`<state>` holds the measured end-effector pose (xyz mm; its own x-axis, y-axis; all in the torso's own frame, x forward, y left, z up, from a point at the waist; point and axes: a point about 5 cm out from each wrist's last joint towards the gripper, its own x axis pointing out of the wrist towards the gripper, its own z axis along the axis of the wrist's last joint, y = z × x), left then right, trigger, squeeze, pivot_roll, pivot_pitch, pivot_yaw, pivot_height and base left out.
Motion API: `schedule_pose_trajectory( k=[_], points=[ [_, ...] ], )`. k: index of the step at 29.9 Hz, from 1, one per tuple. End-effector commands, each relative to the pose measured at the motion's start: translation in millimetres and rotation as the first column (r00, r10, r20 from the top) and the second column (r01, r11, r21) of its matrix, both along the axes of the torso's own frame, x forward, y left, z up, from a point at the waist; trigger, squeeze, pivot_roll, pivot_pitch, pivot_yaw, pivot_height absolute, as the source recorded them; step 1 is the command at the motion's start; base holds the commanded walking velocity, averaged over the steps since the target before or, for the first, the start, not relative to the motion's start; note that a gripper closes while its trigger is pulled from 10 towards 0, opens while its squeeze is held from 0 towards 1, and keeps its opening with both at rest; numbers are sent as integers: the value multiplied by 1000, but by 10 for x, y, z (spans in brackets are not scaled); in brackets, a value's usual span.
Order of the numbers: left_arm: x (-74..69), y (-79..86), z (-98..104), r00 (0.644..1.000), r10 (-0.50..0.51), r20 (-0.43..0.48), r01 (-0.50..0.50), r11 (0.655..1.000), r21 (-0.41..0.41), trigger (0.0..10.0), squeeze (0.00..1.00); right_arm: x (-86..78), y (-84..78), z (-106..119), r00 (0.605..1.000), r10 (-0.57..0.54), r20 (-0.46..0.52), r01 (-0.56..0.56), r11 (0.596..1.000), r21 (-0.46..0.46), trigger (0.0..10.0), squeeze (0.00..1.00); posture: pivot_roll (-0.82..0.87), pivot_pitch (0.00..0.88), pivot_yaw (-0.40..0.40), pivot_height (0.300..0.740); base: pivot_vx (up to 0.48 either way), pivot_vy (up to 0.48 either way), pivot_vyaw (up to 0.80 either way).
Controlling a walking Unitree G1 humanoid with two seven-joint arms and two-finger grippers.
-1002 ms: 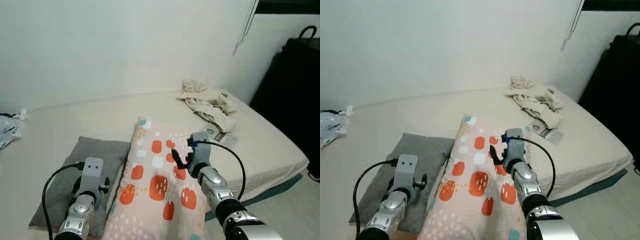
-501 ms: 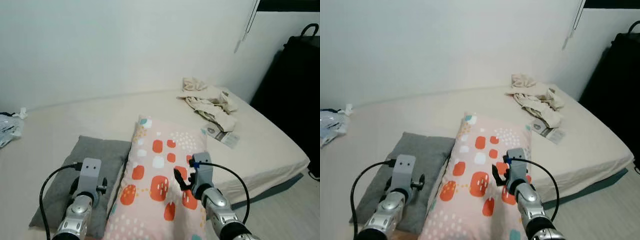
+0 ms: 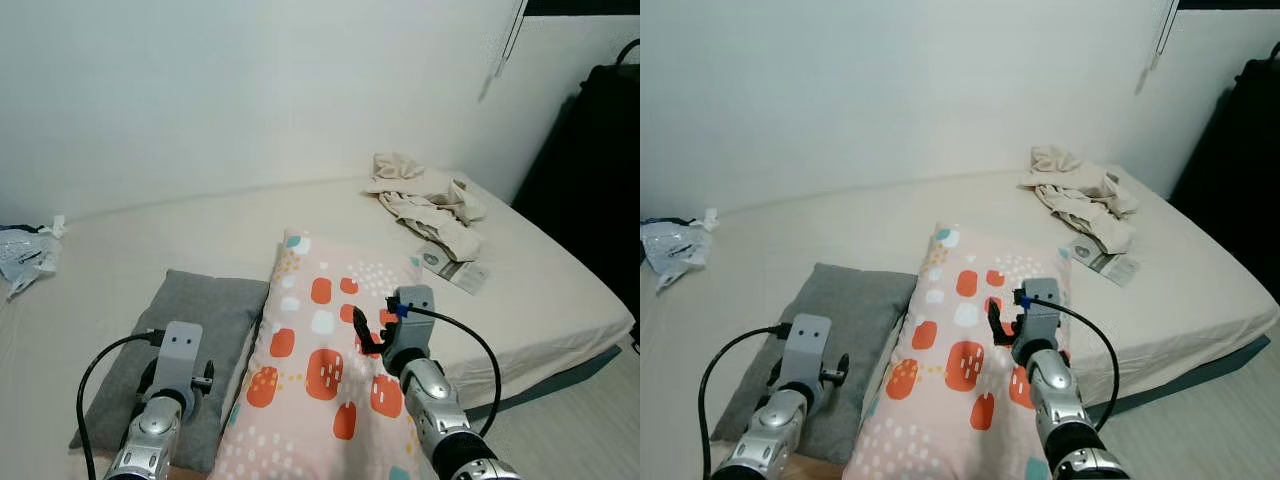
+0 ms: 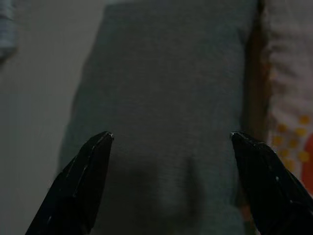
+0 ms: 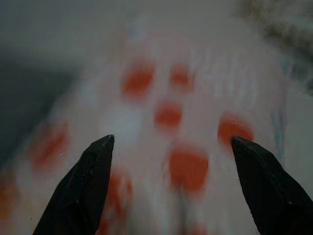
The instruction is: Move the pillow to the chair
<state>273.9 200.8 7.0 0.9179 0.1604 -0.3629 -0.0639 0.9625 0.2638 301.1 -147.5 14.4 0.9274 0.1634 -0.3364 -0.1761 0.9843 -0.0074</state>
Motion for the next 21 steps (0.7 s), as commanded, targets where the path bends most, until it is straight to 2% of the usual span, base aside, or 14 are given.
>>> schedule_pose_trajectory(
  k=[1,3,8,9,10,11,14,17,21],
  points=[
    [38,-27,61,999,-9,36,8,1000,23,10000,0,-133,0,-199,991,23,-130,-36,995,-93,10000,0,22,39,-47,740,0,0,0],
    [73,-15,137,998,-7,69,5,1000,25,10000,0,-177,0,-212,994,-6,-108,5,1000,-10,10000,0,31,43,-50,740,0,0,0],
    [18,58,48,1000,3,-9,-3,996,84,10000,0,-188,73,-211,996,18,-89,-20,1000,-15,10000,0,20,40,-34,740,0,0,0],
    [2,63,6,999,26,-28,-25,998,50,10000,0,-177,84,-199,997,6,-79,-6,1000,-7,10000,0,11,37,-21,740,0,0,0],
    [2,63,6,999,26,-28,-25,998,50,10000,0,-177,84,-199,997,6,-79,-6,1000,-7,10000,0,11,37,-21,740,0,0,0],
    [-8,40,-50,997,46,-55,-45,999,13,10000,0,-168,76,-187,997,-7,-71,6,1000,-4,10000,0,5,37,-15,740,0,0,0],
    [8,-12,-68,997,13,-76,-9,999,46,10000,0,-168,59,-178,998,-10,-60,9,1000,-16,10000,0,-11,32,-13,740,0,0,0],
    [79,-179,29,995,-95,-23,96,991,89,10000,0,-186,-25,-191,998,-27,-65,25,999,-32,10000,0,-1,28,-39,740,0,0,0],
    [115,-232,77,996,-94,1,94,993,75,10000,0,-178,-72,-172,998,-33,-55,32,999,-22,10000,0,2,45,-53,740,0,0,0]
  ],
)
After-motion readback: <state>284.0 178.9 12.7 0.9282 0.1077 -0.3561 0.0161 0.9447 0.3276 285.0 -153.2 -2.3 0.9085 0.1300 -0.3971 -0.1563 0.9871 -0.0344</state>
